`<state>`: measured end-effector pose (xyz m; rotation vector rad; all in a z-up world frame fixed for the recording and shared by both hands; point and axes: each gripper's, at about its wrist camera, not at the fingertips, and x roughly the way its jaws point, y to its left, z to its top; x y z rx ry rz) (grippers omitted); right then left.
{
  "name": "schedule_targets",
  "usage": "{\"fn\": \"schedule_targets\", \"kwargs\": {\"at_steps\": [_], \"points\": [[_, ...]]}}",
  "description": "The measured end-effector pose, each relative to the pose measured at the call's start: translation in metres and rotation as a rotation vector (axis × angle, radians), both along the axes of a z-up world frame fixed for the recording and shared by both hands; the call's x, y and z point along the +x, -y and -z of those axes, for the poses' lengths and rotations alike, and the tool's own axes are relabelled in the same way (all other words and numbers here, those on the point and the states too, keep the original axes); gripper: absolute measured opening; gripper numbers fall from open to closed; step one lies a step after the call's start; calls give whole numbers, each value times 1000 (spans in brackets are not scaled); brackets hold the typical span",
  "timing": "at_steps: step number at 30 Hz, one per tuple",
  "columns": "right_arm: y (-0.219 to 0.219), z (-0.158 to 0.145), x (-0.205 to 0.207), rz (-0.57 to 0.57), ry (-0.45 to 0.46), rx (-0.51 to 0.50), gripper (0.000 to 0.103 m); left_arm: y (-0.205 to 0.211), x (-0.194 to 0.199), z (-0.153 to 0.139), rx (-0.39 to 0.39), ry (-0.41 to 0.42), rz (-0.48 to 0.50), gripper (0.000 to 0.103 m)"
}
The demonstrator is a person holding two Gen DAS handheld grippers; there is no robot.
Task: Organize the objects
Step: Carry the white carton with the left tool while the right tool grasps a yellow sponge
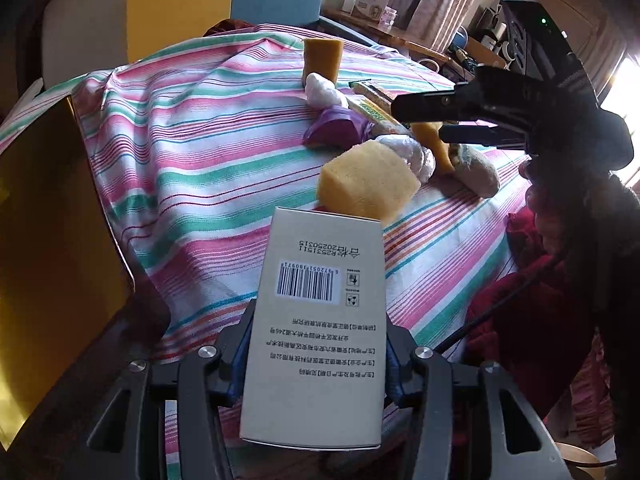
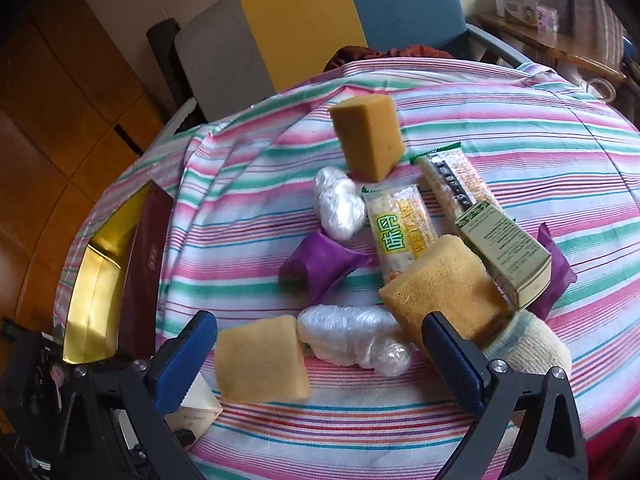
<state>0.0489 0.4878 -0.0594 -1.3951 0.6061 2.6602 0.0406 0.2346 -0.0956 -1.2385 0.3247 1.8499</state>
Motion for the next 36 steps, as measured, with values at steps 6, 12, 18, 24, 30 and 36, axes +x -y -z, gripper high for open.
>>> {"fn": "schedule_targets", "kwargs": {"at_steps": [6,12,18,24,30,36], "points": [[0,2,-1,4,21,15,103,1,-1,0,7,4,-10,52],[8,-6,10,36,5,-13,103,2,-2,1,12,11,-15,52],[41,0,18,30,16,-47,103,3,-3,0,18,11,-19,52],[57,19,6,14,54,6,103,11,-3,-7,34,7,-17,52],[67,40,-4,-25,111,50,90,26,4,-17,44,-8,-3,50],[65,46,1,-6,125,79,67,53,8,-47,147,-20,-4,50]]}}
